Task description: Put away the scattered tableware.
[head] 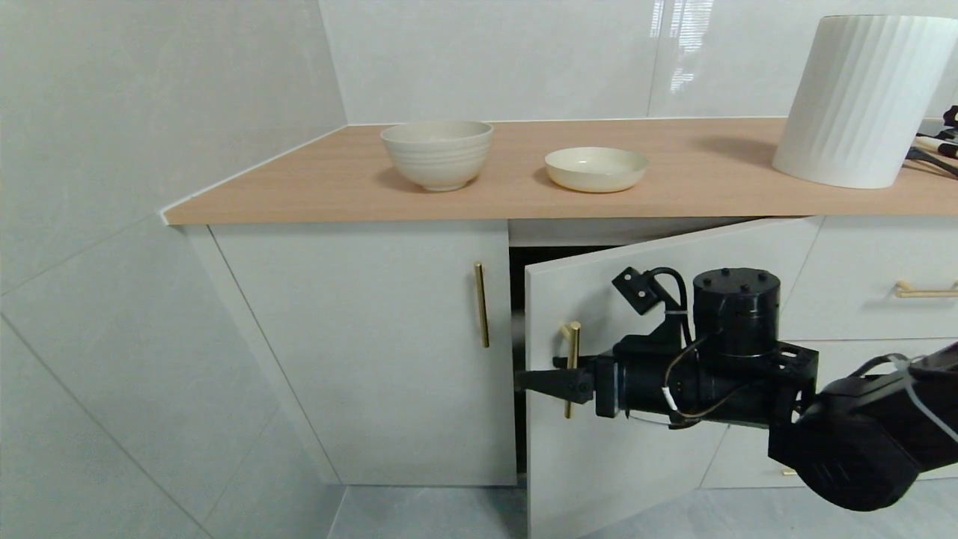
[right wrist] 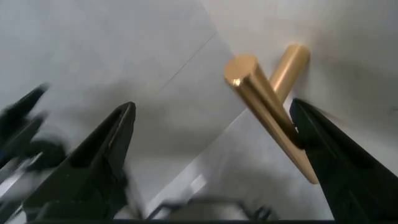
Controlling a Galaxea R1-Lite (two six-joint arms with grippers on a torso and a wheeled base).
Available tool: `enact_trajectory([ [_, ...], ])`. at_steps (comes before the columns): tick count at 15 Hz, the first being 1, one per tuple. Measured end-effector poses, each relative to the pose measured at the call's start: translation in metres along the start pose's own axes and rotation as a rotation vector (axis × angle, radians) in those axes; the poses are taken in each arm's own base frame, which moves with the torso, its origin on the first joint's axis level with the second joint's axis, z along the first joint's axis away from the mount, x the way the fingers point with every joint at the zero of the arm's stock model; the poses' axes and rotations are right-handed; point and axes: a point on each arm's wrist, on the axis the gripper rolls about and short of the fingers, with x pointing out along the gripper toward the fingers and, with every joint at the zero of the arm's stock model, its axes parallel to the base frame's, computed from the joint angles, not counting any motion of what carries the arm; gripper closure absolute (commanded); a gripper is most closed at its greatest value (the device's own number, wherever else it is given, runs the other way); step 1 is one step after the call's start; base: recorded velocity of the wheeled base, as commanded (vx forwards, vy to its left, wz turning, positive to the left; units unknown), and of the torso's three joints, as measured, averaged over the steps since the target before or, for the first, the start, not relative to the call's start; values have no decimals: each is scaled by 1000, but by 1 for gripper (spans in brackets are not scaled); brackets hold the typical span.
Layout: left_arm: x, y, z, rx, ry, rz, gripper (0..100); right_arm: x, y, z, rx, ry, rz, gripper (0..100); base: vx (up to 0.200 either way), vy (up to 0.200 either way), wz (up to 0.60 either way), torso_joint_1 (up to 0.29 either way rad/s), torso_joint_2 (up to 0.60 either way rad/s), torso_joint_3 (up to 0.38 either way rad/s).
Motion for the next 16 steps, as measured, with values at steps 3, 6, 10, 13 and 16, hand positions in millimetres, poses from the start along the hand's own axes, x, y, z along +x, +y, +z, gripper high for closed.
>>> enact_trajectory([
  [3, 0, 0, 0, -3, -1, 0, 0, -18, 9, -4, 0, 25, 49, 0, 0, 0, 0, 0, 0, 0],
  [6, -3, 0, 11, 0, -25, -14, 0, -28, 12, -10, 1, 39, 56, 0, 0, 0, 0, 0, 0, 0],
  [10, -2, 0, 62, 20, -23, -104, 0, -38, 19, -11, 0, 34, 58, 0, 0, 0, 0, 0, 0, 0],
  [13, 30, 1, 93, 23, 119, -227, 0, -46, 24, -16, -5, 40, 62, 0, 0, 0, 0, 0, 0, 0],
  [16, 86, -1, 116, -10, 258, -346, 0, -57, 28, -27, -9, 58, 61, 0, 0, 0, 0, 0, 0, 0],
])
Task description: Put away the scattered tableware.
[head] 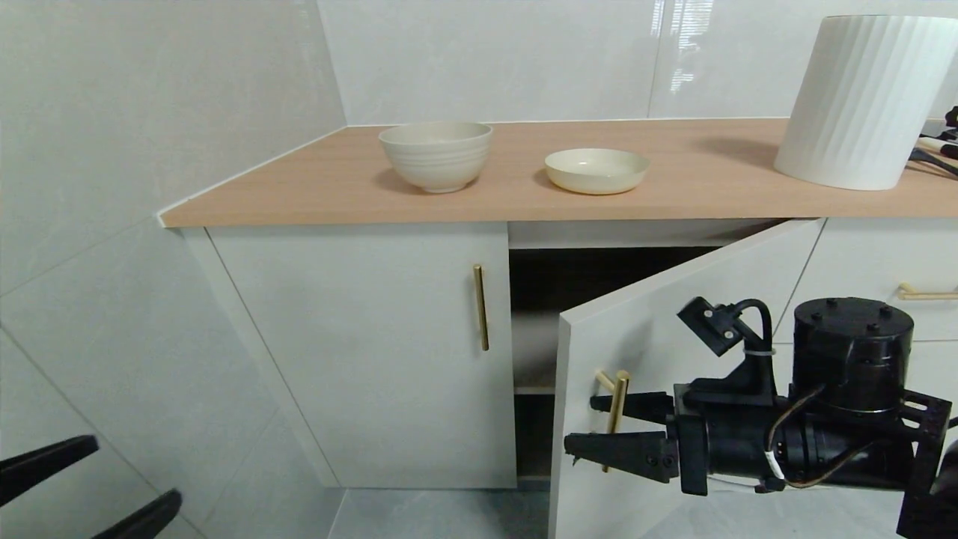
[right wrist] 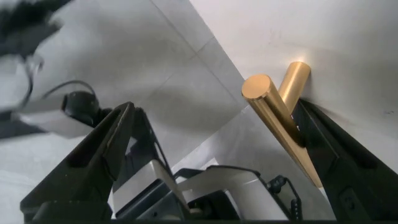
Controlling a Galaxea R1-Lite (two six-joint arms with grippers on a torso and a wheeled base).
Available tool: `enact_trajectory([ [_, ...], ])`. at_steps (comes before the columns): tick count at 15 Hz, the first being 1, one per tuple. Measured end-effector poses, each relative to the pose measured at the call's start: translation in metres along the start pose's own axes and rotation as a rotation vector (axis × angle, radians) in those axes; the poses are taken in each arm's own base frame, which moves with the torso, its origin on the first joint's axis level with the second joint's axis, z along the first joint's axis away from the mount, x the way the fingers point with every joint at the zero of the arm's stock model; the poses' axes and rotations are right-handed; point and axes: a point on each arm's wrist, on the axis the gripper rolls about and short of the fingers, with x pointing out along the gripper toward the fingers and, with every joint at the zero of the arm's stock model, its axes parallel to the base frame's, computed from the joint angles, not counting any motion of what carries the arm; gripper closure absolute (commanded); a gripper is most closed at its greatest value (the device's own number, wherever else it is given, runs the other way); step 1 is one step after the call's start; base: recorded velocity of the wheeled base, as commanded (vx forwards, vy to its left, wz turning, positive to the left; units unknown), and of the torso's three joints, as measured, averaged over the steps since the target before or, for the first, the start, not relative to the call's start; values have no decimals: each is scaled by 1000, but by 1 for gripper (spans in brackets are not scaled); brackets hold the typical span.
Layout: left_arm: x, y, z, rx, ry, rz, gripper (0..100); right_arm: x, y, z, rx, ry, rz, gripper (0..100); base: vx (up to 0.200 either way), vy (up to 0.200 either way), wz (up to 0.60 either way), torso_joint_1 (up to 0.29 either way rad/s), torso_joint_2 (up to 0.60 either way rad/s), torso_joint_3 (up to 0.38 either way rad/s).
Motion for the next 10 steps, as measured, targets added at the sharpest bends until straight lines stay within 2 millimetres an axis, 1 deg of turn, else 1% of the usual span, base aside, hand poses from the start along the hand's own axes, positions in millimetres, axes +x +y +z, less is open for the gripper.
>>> enact_trajectory([
  [2, 40, 6, 16, -11, 52, -62, 0, -5, 3, -4, 3, 6, -1, 0, 0, 0, 0, 0, 0, 0],
  [4, 85, 5, 27, -16, 63, -132, 0, -9, 7, -7, 3, 12, 3, 0, 0, 0, 0, 0, 0, 0],
  [5, 108, -1, 29, -35, 69, -184, 0, -11, 9, -8, 3, 13, 5, 0, 0, 0, 0, 0, 0, 0],
  [7, 150, -27, 27, -75, 69, -304, 0, -12, 10, -9, 4, 15, 7, 0, 0, 0, 0, 0, 0, 0],
  [8, 166, -41, 24, -80, 63, -346, 100, -13, 10, -10, 6, 17, 7, 0, 0, 0, 0, 0, 0, 0],
  [10, 192, -66, 18, -78, 44, -398, 100, -13, 10, -11, 8, 20, 6, 0, 0, 0, 0, 0, 0, 0],
])
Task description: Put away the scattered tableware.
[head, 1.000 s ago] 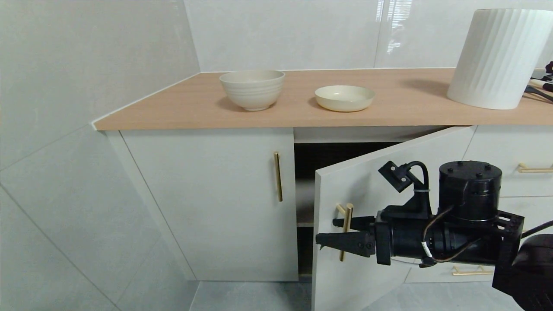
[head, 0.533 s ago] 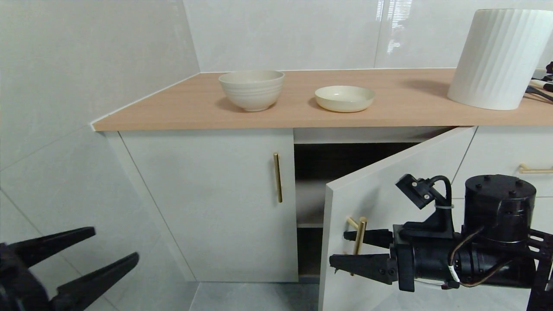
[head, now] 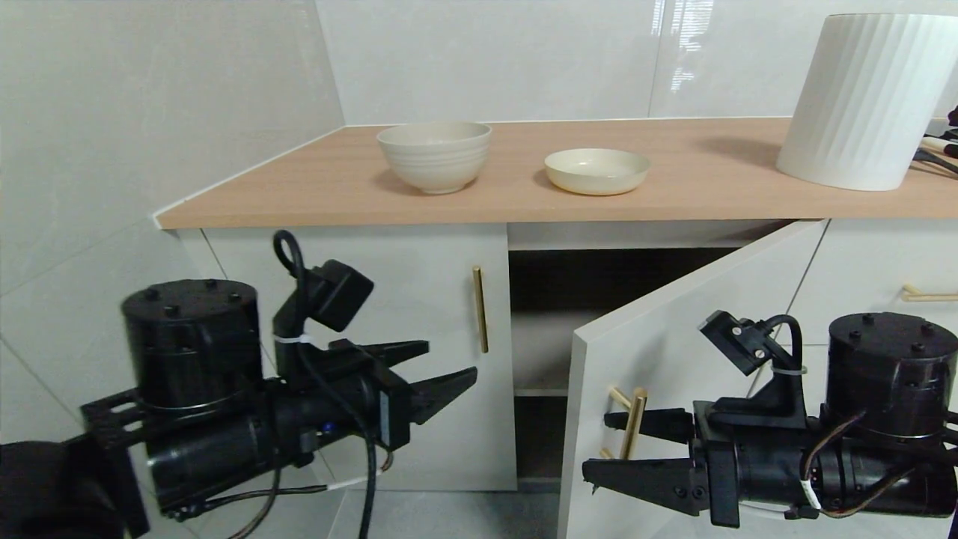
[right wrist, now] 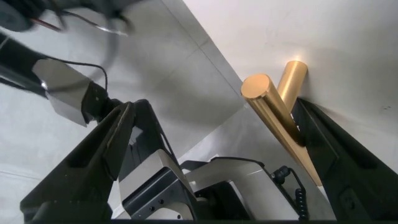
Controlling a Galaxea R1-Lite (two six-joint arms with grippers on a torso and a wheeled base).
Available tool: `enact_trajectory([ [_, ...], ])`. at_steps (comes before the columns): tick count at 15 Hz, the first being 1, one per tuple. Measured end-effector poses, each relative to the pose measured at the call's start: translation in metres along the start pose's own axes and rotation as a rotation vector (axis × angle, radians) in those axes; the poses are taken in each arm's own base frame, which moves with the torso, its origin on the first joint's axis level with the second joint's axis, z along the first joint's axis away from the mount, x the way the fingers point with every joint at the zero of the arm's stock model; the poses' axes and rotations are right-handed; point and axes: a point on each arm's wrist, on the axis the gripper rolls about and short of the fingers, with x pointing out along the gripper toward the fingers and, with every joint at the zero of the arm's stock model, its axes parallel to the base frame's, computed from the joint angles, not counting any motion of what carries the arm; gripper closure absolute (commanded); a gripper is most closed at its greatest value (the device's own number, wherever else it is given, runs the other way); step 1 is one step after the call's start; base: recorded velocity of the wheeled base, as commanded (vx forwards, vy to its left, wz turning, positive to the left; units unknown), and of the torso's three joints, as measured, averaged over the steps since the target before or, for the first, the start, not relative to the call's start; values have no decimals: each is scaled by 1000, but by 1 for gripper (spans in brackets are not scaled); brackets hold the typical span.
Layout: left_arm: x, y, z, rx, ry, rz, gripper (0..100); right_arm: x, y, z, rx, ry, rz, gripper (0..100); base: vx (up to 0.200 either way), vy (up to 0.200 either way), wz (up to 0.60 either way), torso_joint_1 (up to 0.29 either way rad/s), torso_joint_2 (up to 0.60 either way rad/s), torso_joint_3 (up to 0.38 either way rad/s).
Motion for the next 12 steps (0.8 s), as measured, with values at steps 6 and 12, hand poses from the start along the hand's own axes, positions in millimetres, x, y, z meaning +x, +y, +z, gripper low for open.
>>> enact_trajectory([
  [6, 43, -10, -8, -81, 52, -91, 100, -1, -1, 0, 5, 0, -5, 0, 0, 0, 0, 0, 0, 0],
  [12, 75, -20, 1, -74, 45, -175, 100, -1, -2, -1, 5, 1, -10, 0, 0, 0, 0, 0, 0, 0],
])
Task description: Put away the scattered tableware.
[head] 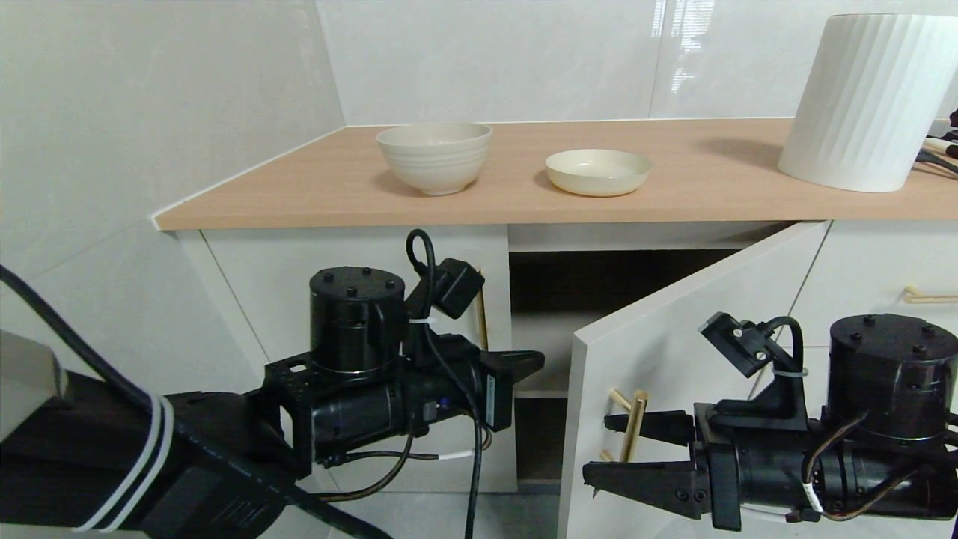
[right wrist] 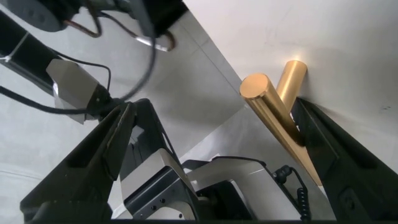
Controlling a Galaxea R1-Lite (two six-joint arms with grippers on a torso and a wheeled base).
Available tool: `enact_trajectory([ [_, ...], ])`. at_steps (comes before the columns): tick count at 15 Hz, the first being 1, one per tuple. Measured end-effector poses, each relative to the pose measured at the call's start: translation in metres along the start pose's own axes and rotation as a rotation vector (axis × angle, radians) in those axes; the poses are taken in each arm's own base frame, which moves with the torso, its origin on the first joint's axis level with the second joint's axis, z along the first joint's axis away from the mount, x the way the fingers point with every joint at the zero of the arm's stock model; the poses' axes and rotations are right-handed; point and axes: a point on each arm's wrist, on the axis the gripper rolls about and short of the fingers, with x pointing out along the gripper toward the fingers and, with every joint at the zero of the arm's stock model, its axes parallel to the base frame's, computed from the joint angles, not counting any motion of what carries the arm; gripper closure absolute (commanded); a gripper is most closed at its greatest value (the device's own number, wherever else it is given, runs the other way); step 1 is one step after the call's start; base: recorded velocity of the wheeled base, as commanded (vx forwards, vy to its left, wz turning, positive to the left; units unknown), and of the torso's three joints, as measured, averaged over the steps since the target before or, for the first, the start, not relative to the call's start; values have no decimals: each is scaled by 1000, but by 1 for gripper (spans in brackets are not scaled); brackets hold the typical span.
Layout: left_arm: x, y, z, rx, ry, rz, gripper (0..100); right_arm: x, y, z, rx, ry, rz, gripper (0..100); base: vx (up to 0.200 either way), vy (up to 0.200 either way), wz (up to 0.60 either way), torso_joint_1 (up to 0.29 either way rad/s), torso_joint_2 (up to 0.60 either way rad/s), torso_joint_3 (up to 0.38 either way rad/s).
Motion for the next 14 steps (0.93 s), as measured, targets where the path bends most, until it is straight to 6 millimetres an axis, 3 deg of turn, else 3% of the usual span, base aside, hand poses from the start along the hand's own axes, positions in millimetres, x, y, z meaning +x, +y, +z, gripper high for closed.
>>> enact_trajectory([
  [7, 34, 3, -8, -12, 13, -10, 100, -1, -3, 1, 4, -6, -19, 0, 0, 0, 0, 0, 0, 0],
  [14, 44, -14, -11, 0, 6, 11, 100, -10, -18, 8, -1, -49, -94, 0, 0, 0, 0, 0, 0, 0],
])
